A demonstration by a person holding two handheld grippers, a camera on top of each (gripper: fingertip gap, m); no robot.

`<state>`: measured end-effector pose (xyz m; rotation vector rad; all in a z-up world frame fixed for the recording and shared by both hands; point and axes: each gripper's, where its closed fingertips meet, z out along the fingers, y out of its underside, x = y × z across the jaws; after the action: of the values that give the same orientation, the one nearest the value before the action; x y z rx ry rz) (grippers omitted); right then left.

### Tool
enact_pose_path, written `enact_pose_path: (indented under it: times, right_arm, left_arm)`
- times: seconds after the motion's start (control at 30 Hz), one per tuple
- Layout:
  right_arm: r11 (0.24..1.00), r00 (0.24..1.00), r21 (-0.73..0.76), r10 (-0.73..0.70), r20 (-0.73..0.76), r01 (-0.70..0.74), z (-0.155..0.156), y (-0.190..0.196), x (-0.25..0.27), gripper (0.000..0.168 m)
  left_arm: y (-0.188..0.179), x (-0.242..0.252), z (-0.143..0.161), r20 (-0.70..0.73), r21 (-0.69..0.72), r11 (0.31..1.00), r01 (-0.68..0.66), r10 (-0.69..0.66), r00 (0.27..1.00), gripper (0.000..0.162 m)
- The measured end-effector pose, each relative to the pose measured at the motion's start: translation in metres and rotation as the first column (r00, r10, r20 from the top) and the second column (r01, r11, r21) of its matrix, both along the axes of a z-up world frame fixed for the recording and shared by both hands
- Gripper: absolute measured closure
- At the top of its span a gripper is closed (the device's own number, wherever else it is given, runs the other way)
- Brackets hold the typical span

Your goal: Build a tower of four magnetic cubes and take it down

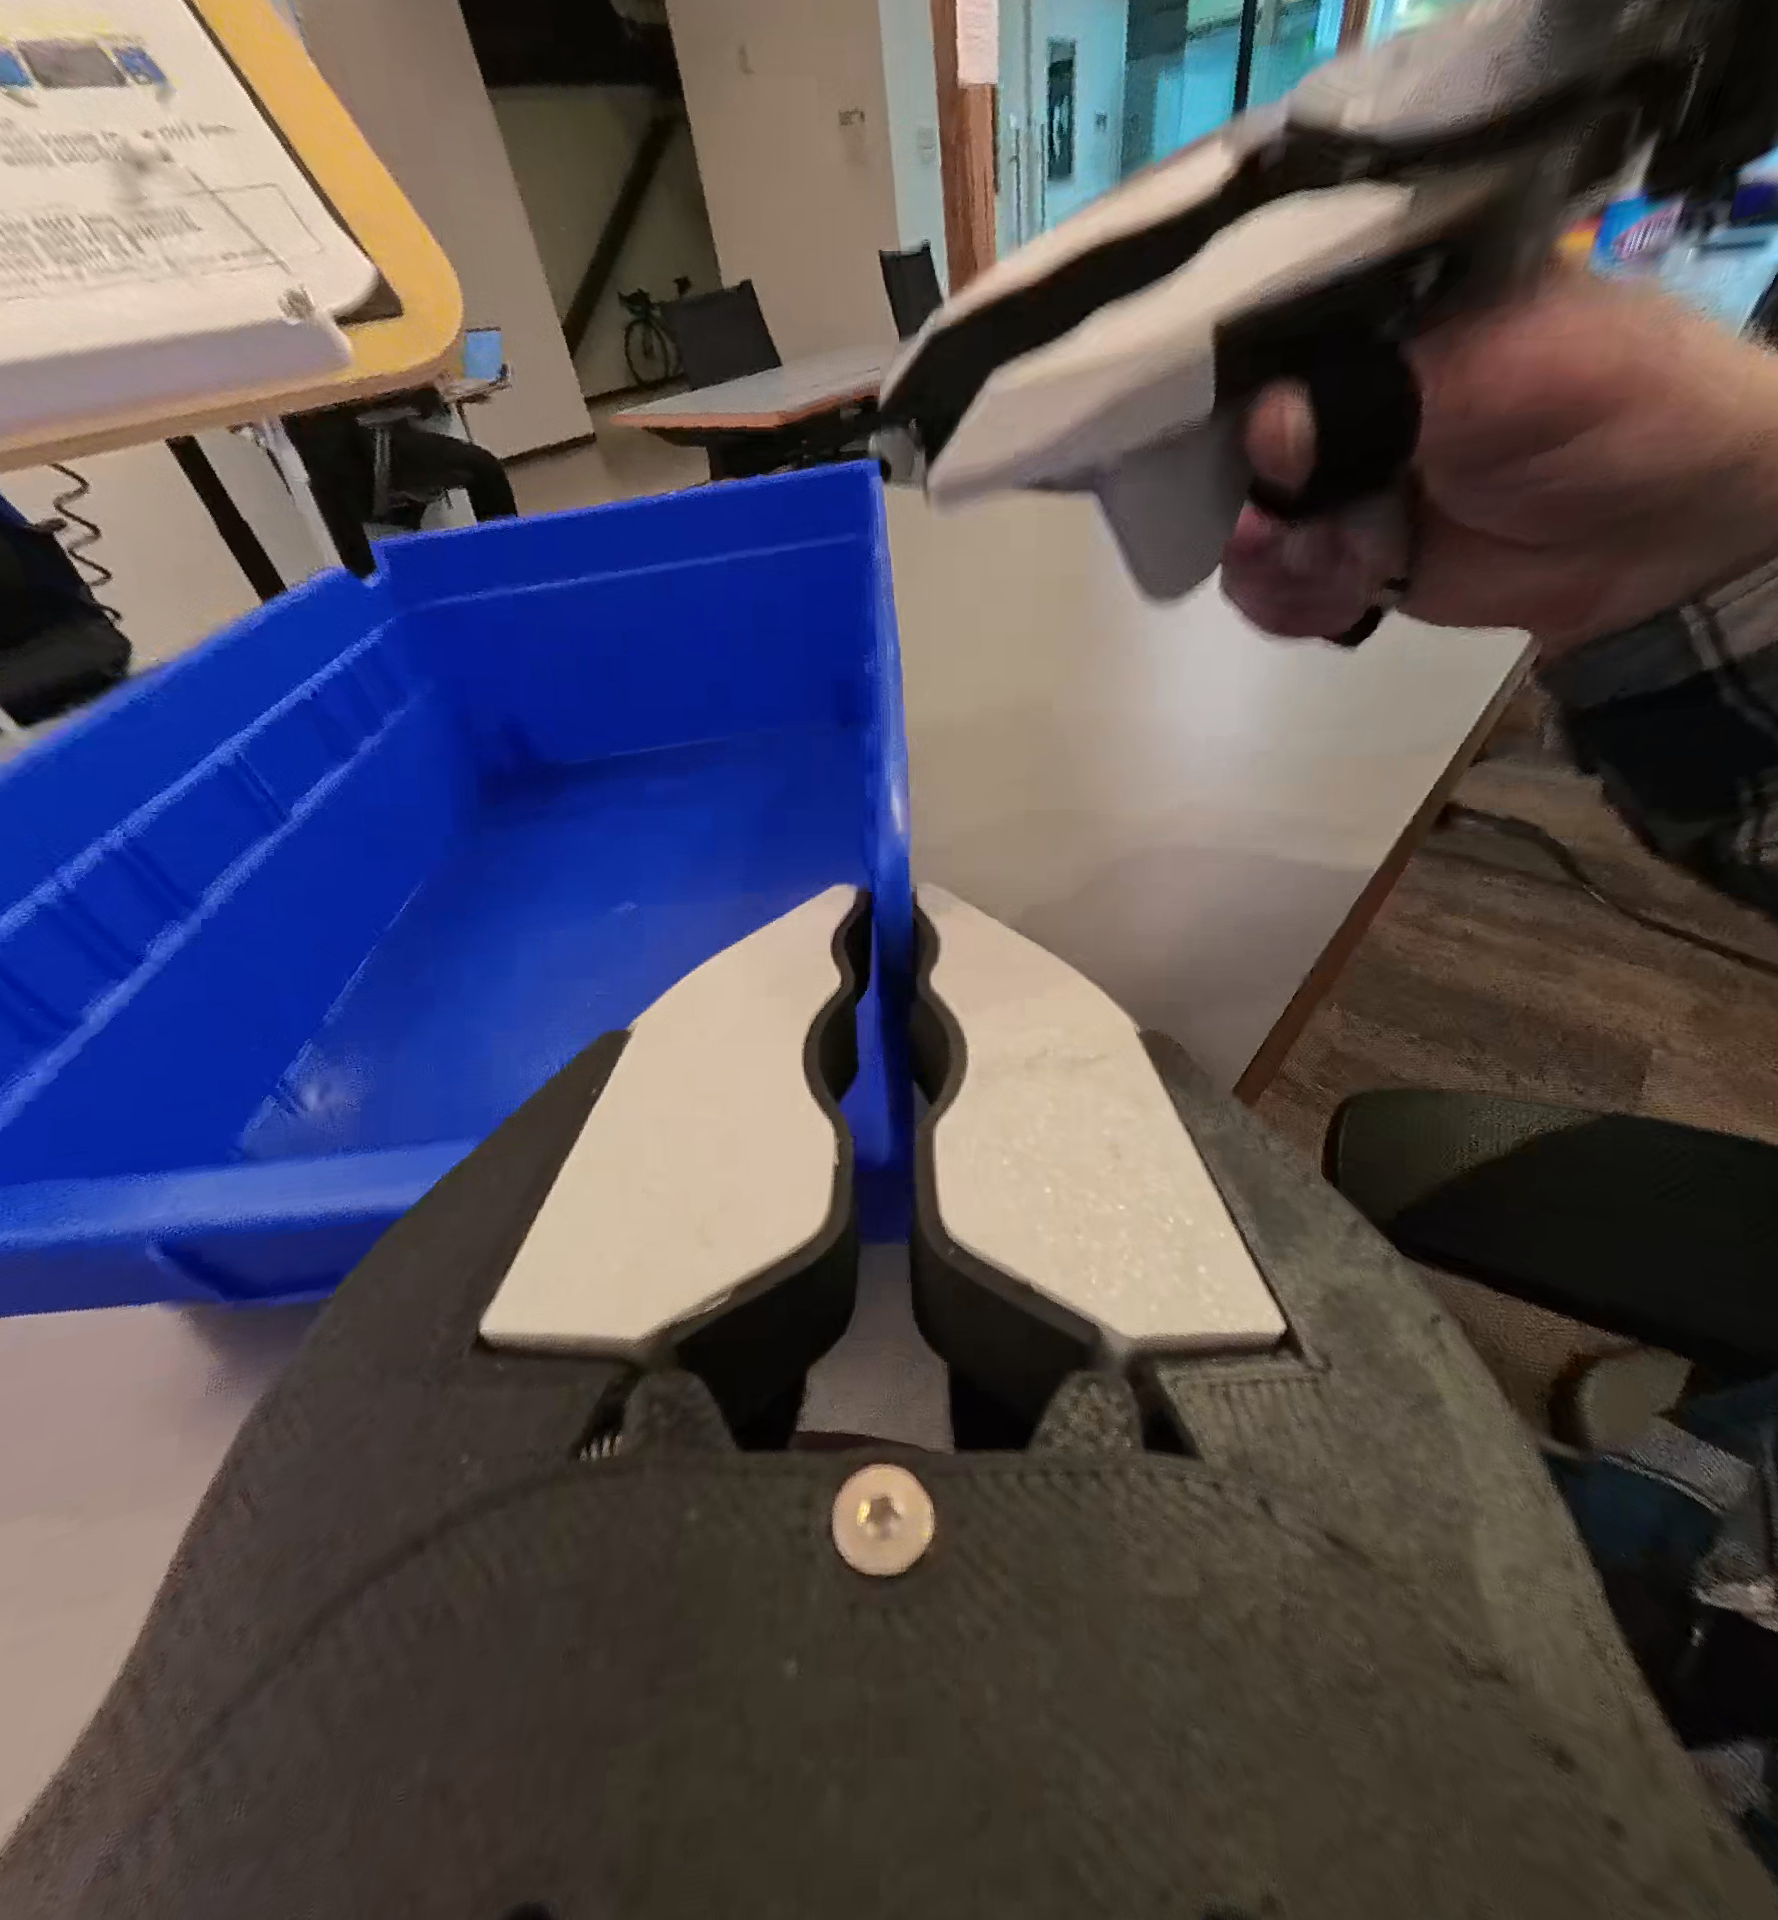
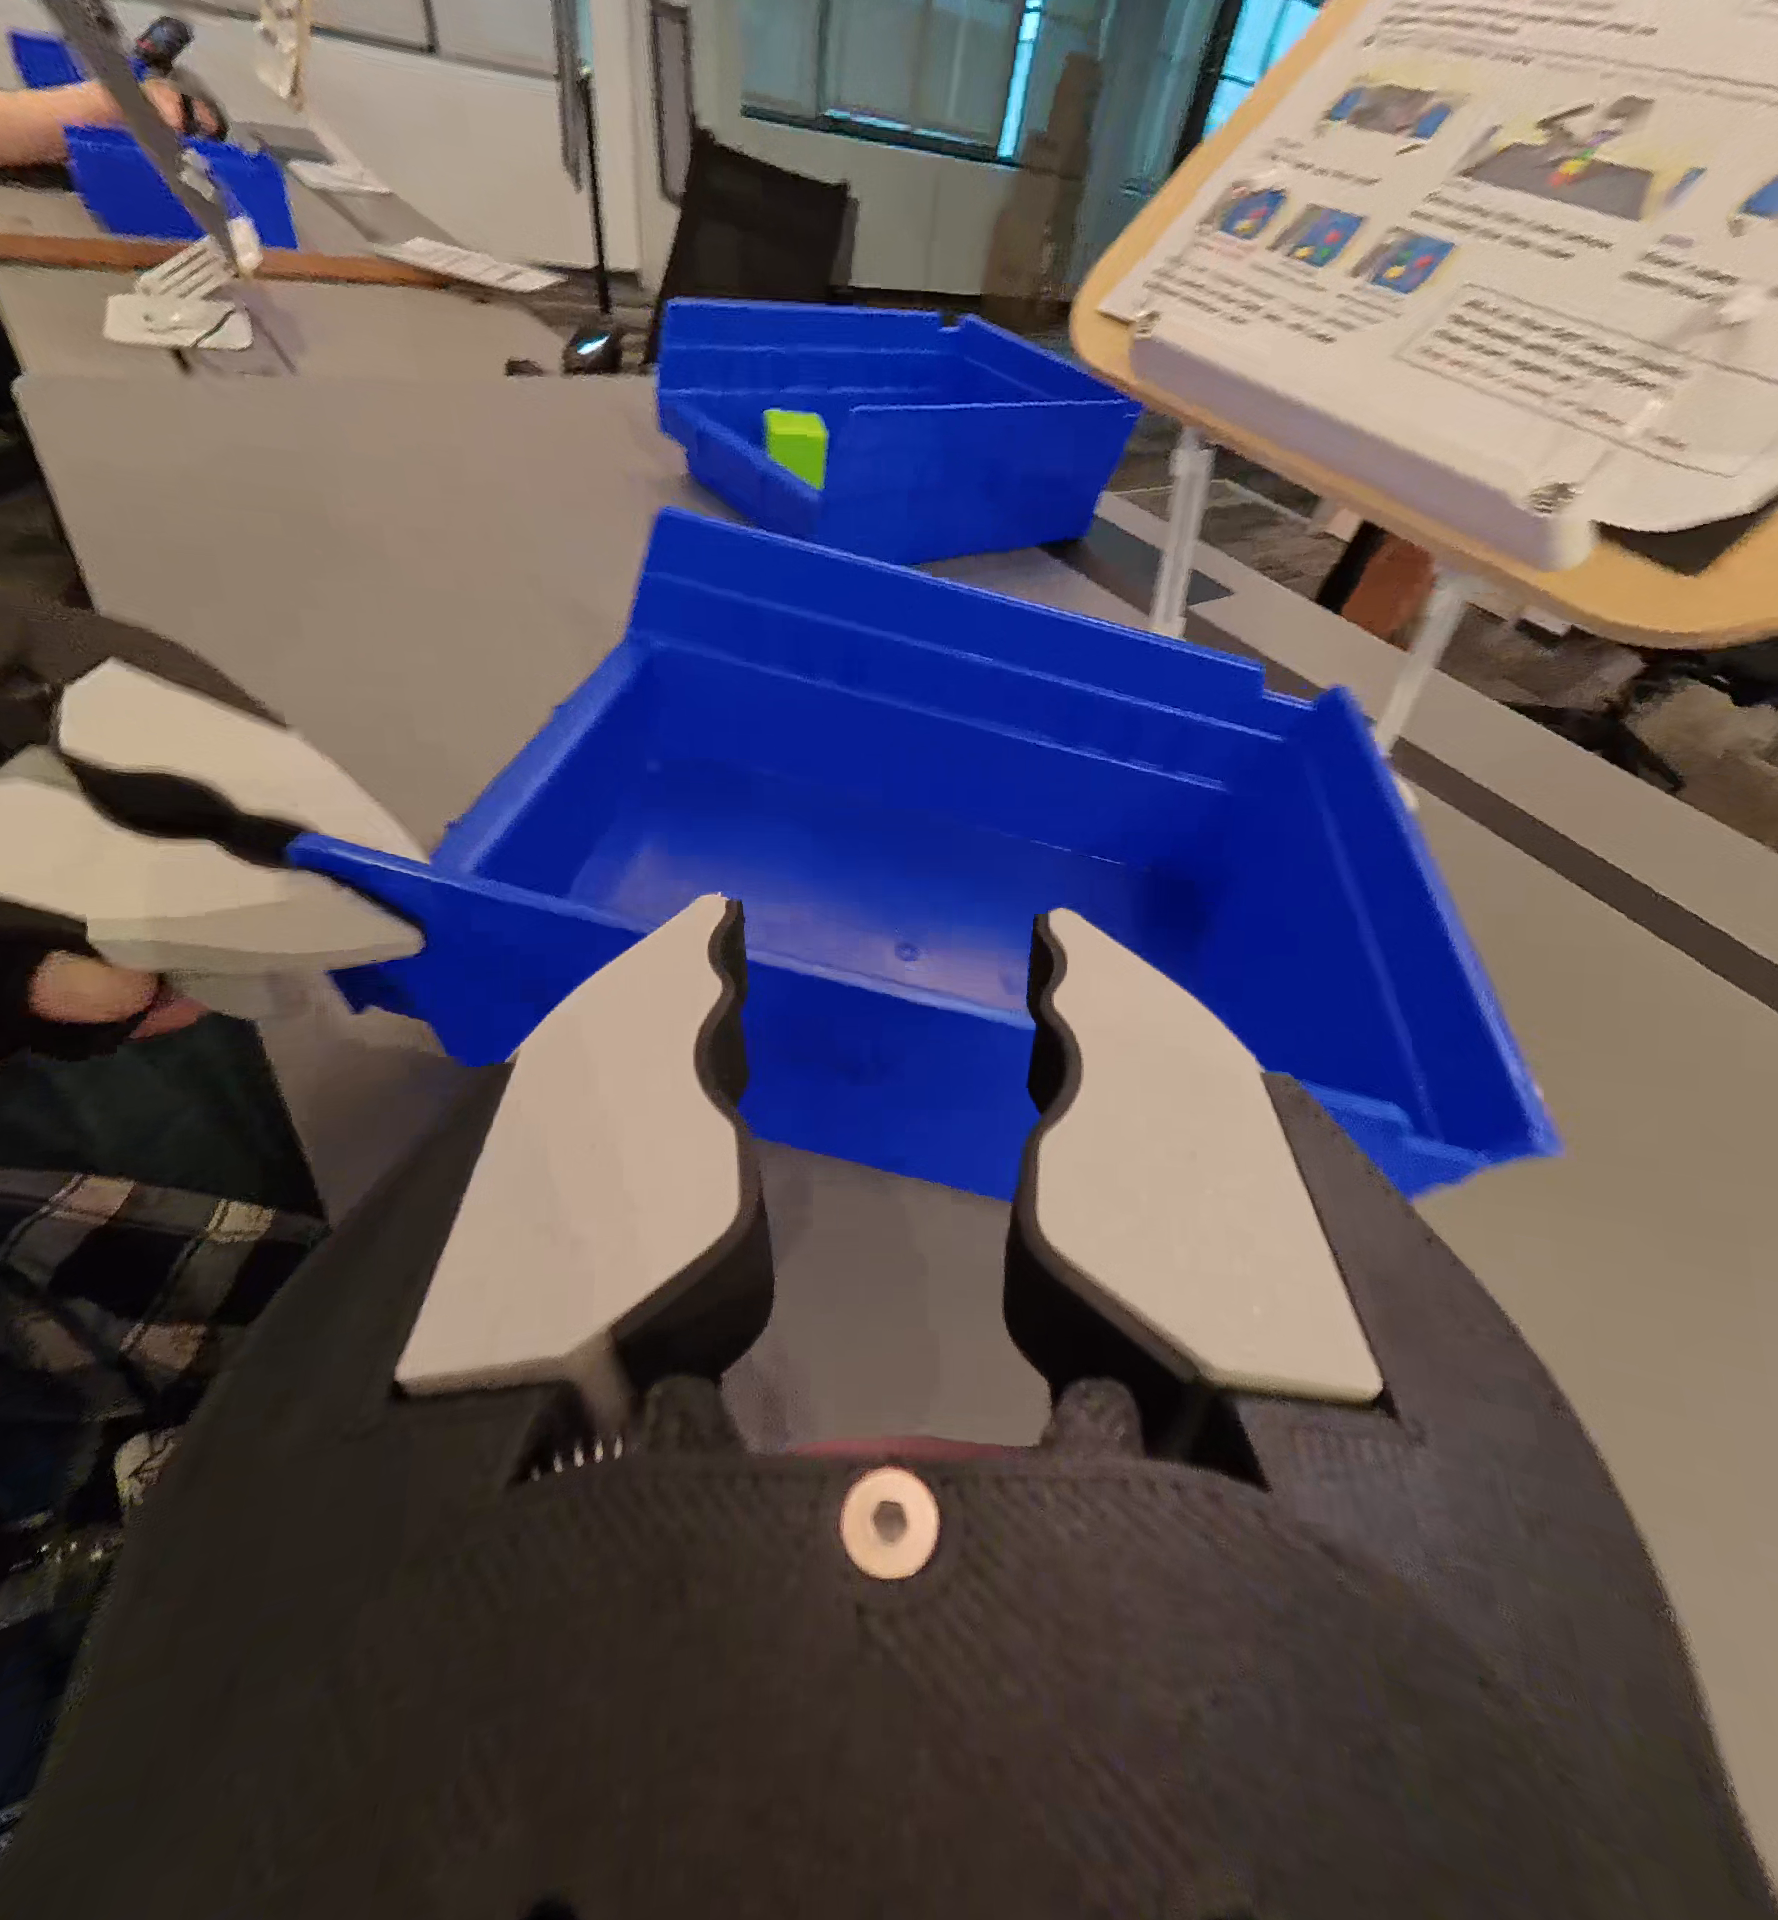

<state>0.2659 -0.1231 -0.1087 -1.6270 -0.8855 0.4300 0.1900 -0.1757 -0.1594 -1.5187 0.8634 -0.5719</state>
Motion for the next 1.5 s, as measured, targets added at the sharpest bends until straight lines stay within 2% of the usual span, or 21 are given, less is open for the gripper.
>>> enact_pose_path:
  times: [0.03,0.13,0.3,0.37,0.4,0.47,0.53,0.6,0.73,0.83,0.9,1.0,1.1,1.23,1.37,1.5]
  right_arm:
    - [1.000,0.999,0.010,0.023,0.027,-0.024,-0.004,-0.003,-0.009,0.115]
    - [0.992,0.990,0.029,0.124,0.071,-0.126,-0.009,-0.014,-0.040,0.114]
    - [0.964,0.953,0.008,0.262,0.154,-0.266,-0.019,-0.021,-0.075,0.117]
    - [0.945,0.926,-0.026,0.326,0.189,-0.327,-0.020,-0.025,-0.081,0.126]
    - [0.935,0.911,-0.029,0.352,0.215,-0.354,-0.019,-0.026,-0.082,0.122]
    - [0.895,0.861,-0.079,0.444,0.248,-0.439,-0.020,-0.035,-0.084,0.120]
    - [0.808,0.761,-0.210,0.589,0.272,-0.550,-0.031,-0.053,-0.084,0.112]
    - [0.775,0.714,-0.231,0.632,0.300,-0.589,-0.036,-0.055,-0.085,0.114]
    - [0.779,0.680,-0.233,0.623,0.386,-0.582,-0.041,-0.049,-0.086,0.126]
    - [0.820,0.690,-0.165,0.555,0.465,-0.548,-0.036,-0.036,-0.082,0.117]
    - [0.809,0.701,-0.130,0.566,0.433,-0.573,-0.025,-0.036,-0.087,0.116]
    - [0.829,0.665,-0.183,0.539,0.517,-0.529,-0.041,-0.024,-0.084,0.114]
    - [0.843,0.618,-0.231,0.518,0.591,-0.485,-0.064,-0.014,-0.084,0.125]
    - [0.810,0.580,-0.287,0.572,0.580,-0.512,-0.070,-0.024,-0.082,0.149]
    - [0.827,0.589,-0.294,0.551,0.591,-0.479,-0.070,-0.021,-0.062,0.152]
    - [0.802,0.561,-0.326,0.587,0.584,-0.501,-0.070,-0.026,-0.035,0.153]
  left_arm:
    - [-0.002,-0.001,0.004,0.015,0.016,1.000,-0.001,0.001,1.000,0.155]
    - [-0.009,-0.008,0.012,0.028,0.020,0.999,0.024,-0.025,0.999,0.142]
    - [-0.008,-0.051,0.021,0.059,0.024,0.998,-0.055,0.053,0.997,0.151]
    - [-0.004,-0.073,0.020,0.056,0.020,0.995,-0.099,0.097,0.994,0.151]
    - [-0.003,-0.083,0.019,0.060,0.017,0.993,-0.114,0.112,0.992,0.151]
    - [0.001,-0.102,0.017,0.057,0.009,0.990,-0.144,0.143,0.988,0.152]
    - [0.005,-0.117,0.016,0.040,0.021,0.984,-0.178,0.177,0.983,0.153]
    - [0.009,-0.129,0.013,0.016,0.035,0.978,-0.204,0.204,0.979,0.153]
    - [0.017,-0.139,0.009,0.007,0.041,0.973,-0.226,0.226,0.974,0.154]
    - [0.021,-0.142,0.009,0.000,0.051,0.971,-0.235,0.235,0.972,0.155]
    - [0.024,-0.144,0.010,0.002,0.057,0.969,-0.239,0.240,0.971,0.156]
    - [0.029,-0.147,0.012,0.002,0.062,0.965,-0.253,0.253,0.967,0.156]
    - [0.033,-0.148,0.012,0.000,0.065,0.964,-0.258,0.258,0.966,0.156]
    - [0.038,-0.152,0.010,-0.014,0.071,0.957,-0.282,0.283,0.959,0.159]
    - [0.041,-0.156,0.007,-0.018,0.065,0.954,-0.292,0.294,0.956,0.162]
    - [0.044,-0.158,0.008,-0.028,0.067,0.953,-0.296,0.298,0.954,0.162]
